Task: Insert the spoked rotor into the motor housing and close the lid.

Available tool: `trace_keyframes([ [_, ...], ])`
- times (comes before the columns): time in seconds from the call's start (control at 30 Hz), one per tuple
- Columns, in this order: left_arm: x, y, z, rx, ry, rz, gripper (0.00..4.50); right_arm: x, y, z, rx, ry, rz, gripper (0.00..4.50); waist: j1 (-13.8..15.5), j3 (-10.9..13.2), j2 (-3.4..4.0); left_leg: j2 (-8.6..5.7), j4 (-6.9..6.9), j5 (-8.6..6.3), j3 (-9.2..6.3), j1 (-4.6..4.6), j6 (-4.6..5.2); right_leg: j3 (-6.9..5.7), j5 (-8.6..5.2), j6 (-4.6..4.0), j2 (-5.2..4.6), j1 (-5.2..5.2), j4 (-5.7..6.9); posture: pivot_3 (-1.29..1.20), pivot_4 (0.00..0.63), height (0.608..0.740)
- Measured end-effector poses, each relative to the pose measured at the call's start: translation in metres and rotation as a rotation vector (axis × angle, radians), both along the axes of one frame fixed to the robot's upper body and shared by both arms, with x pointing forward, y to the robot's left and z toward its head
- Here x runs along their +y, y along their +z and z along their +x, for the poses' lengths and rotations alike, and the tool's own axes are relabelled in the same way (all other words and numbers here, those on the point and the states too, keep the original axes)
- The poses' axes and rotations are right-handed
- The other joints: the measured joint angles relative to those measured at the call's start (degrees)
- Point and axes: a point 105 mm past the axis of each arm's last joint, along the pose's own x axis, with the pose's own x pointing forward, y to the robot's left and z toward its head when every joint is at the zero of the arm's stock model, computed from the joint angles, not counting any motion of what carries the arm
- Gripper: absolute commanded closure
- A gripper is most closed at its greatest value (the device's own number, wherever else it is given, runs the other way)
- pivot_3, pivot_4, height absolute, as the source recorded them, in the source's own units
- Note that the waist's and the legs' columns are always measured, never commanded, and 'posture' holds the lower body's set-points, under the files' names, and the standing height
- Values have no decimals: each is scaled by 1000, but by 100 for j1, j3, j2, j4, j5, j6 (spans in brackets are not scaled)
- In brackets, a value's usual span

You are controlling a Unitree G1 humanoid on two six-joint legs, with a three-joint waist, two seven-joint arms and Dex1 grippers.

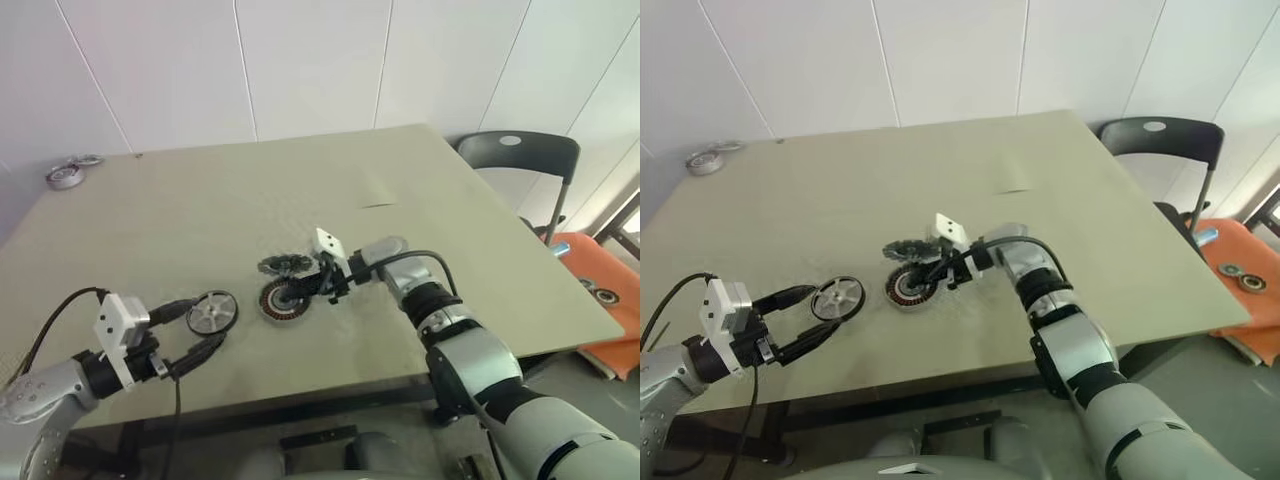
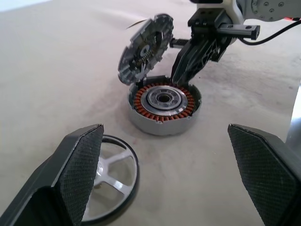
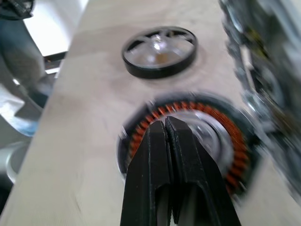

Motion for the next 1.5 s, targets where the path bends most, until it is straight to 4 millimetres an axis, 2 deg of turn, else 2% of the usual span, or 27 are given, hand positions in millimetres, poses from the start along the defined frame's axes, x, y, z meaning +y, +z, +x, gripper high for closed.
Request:
trace_keyframes([
  [0.13,1,-9,-7,42,53,-23,0,-13,0,5,-16,-28,-23,4437,6,0,0,1,-2,0,0,-1,0,0,0,0,0,-2,0,0,0,740],
  [0.33,8,-19,-19,86,154,-36,0,-17,0,7,-25,-38,-36,4437,7,1,-1,1,0,0,1,0,0,1,-8,-13,0,-1,0,0,0,740],
  [0.63,14,-7,-27,32,269,-77,0,-16,-2,10,-40,-60,-44,4437,2,1,-2,1,2,0,2,0,0,1,-9,-14,-1,2,-3,0,0,740],
  [0.83,16,-10,-40,63,323,-97,0,-15,-5,10,-43,-65,-55,4437,14,4,0,1,4,0,4,1,0,1,-10,-16,0,4,-3,0,0,740],
  [1.03,20,-10,-43,34,508,-302,0,-12,-6,10,-48,-63,-55,4437,10,8,-6,-1,10,-1,6,0,-1,2,-10,-15,-3,9,-7,0,0,740],
  [1.17,21,-25,-45,69,620,-475,0,-12,-8,11,-48,-69,-63,4437,10,9,-9,0,10,0,4,2,-1,1,-10,-14,1,9,-6,0,0,740],
  [1.33,17,-47,-47,138,690,-602,0,-13,-11,11,-42,-74,-71,4437,10,10,-14,-1,15,0,5,1,-1,1,-16,-4,0,11,-7,0,0,740],
  [1.5,26,-66,-36,169,779,-699,0,-14,-11,13,-55,-77,-86,4437,14,11,-14,-1,16,0,1,1,-1,-2,-21,5,2,11,-5,0,0,740],
])
